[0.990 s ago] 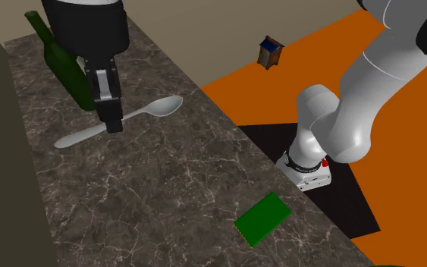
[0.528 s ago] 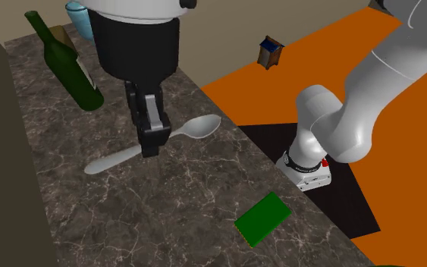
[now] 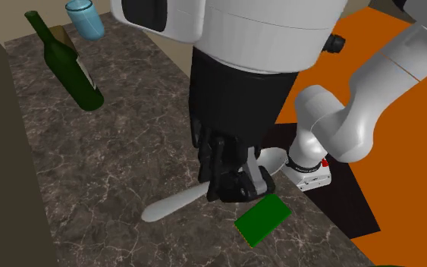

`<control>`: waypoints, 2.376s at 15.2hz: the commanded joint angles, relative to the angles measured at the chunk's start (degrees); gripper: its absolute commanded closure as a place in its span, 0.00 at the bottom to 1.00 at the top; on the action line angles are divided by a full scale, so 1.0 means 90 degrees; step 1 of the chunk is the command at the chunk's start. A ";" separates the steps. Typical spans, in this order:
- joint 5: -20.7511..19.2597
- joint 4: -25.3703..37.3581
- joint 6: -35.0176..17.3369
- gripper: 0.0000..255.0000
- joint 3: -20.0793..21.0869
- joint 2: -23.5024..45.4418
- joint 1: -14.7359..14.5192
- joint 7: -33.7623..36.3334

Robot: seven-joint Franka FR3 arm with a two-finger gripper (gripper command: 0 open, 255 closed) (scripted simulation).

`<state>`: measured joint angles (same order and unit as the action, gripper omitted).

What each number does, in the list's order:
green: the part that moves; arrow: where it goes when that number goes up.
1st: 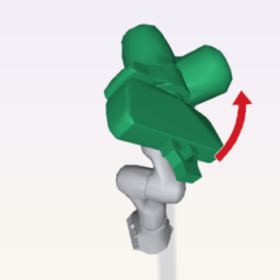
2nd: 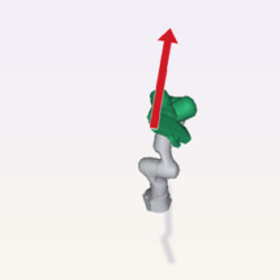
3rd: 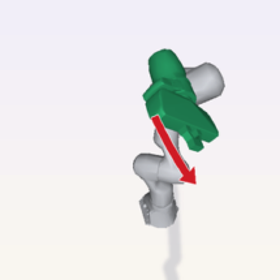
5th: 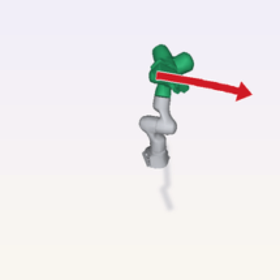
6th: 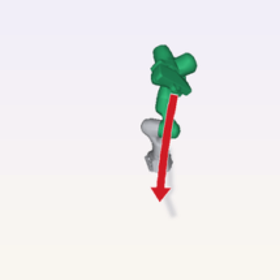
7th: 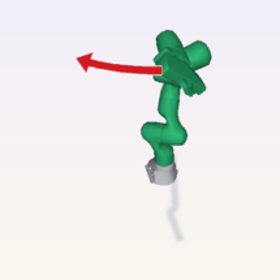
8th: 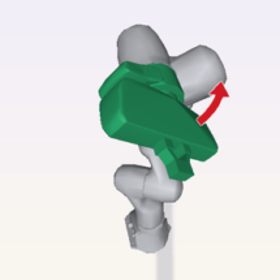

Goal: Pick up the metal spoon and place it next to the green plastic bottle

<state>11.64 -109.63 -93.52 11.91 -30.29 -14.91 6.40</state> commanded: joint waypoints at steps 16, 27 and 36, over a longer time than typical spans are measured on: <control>0.0726 -0.0049 0.0260 1.00 0.1933 -0.0848 -0.0551 0.2398; 0.0950 0.1031 0.0378 1.00 0.3676 -0.0428 -0.0425 0.4170; 0.0646 0.2580 0.0515 1.00 0.5983 0.0418 0.0602 0.5733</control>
<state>18.03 -88.53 -89.28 62.85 -27.63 -11.23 56.37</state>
